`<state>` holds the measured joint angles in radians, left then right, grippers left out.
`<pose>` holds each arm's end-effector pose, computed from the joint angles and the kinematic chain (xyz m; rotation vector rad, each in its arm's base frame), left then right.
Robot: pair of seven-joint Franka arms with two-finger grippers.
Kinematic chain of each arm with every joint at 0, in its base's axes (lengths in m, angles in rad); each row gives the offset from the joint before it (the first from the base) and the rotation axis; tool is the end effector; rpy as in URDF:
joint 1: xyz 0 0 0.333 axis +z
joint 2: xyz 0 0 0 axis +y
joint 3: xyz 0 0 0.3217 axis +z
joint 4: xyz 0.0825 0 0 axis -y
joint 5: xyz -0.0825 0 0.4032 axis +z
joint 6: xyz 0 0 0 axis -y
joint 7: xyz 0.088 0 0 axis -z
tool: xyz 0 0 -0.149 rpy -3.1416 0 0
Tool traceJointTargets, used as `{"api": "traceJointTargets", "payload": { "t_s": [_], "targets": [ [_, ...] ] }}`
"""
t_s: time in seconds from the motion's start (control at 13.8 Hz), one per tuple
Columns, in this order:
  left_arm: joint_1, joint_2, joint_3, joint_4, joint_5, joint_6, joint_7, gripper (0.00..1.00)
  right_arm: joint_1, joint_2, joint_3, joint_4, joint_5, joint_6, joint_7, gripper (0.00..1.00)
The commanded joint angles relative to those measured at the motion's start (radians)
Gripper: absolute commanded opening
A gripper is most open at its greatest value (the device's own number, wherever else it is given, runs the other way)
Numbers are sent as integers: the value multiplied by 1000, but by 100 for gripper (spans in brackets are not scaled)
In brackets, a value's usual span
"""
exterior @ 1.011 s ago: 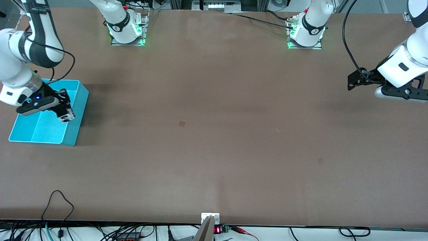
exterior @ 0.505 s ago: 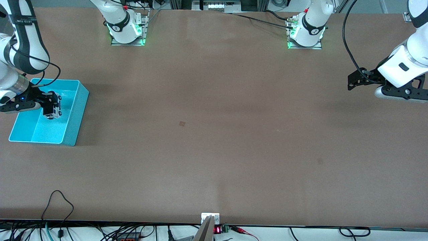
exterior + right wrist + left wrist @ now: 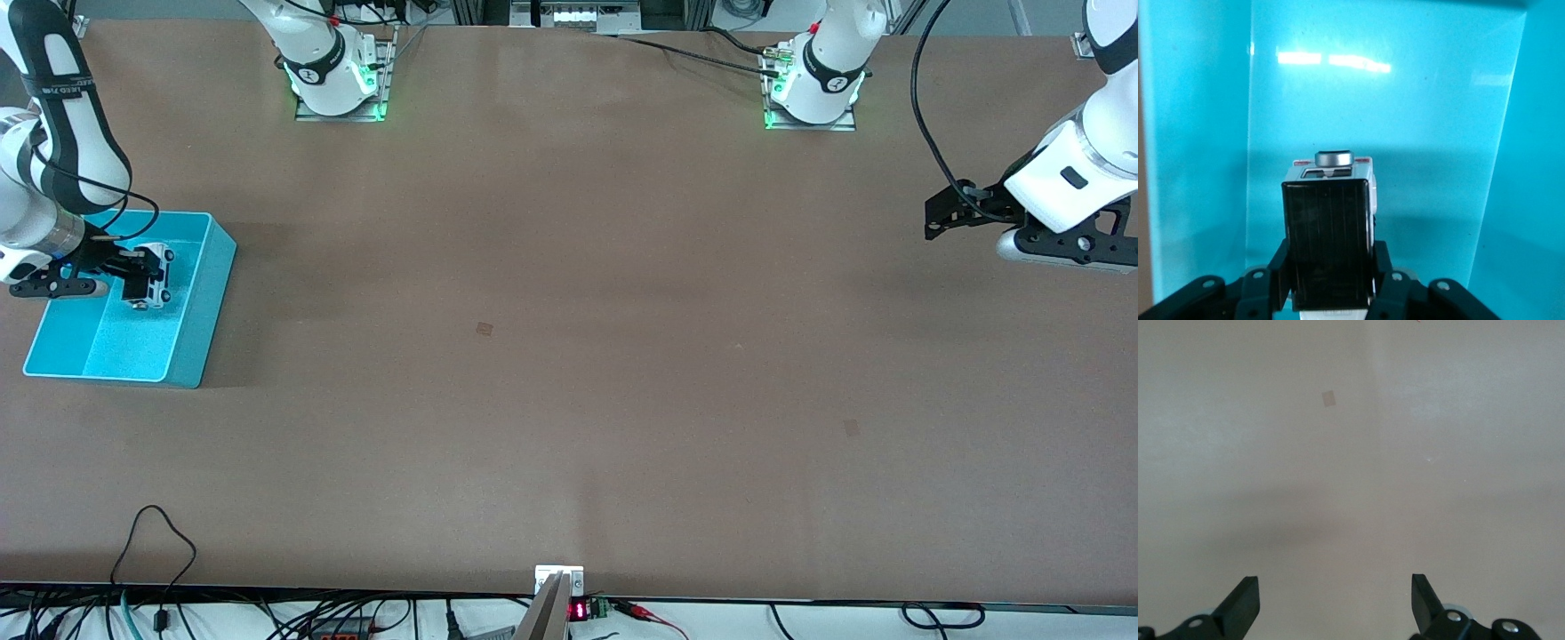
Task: Wind and store white jeep toy
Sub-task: 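Lower the jeep into the cyan bin and open the right gripper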
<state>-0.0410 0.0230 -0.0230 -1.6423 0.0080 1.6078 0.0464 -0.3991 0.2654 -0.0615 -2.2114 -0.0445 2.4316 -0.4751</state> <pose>0.5773 -0.0357 0.5430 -3.1275 0.1737 0.0900 0.4997 -0.2504 0.2029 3.1198 0.0791 -0.0939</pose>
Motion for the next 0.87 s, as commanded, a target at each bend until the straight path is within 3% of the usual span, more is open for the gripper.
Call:
{"api": "traceJointTargets", "payload": {
  "t_s": [0.0, 0.14, 0.29, 0.43, 0.51, 0.58, 0.72, 0.79],
  "targets": [
    [-4, 3, 3, 18, -2, -17, -6, 100, -23, 37, 14, 16, -17, 18, 13, 0],
    [-2, 3, 3, 18, -2, -17, -6, 100, -24, 44, 14, 16, -17, 21, 10, 0],
    [0, 3, 3, 18, -2, -17, -5, 100, -36, 52, 14, 13, -18, 21, 7, 13],
    [0, 3, 3, 18, -2, -17, -5, 100, -29, 34, 14, 6, -25, 12, 1, 41],
    [0, 3, 3, 18, -2, -16, -5, 100, -29, 26, 14, 6, -25, 9, -2, 62],
    [0, 3, 3, 18, -2, -16, -5, 100, -29, 11, 14, 9, -25, -11, -10, 66],
    [0, 5, 1, 18, 4, -16, -5, 100, -27, -29, 15, 13, -25, -45, -40, 100],
    [-2, 3, 1, 18, 3, -16, -5, 100, -26, -43, 17, 13, -25, -48, -60, 100]
  ]
}}
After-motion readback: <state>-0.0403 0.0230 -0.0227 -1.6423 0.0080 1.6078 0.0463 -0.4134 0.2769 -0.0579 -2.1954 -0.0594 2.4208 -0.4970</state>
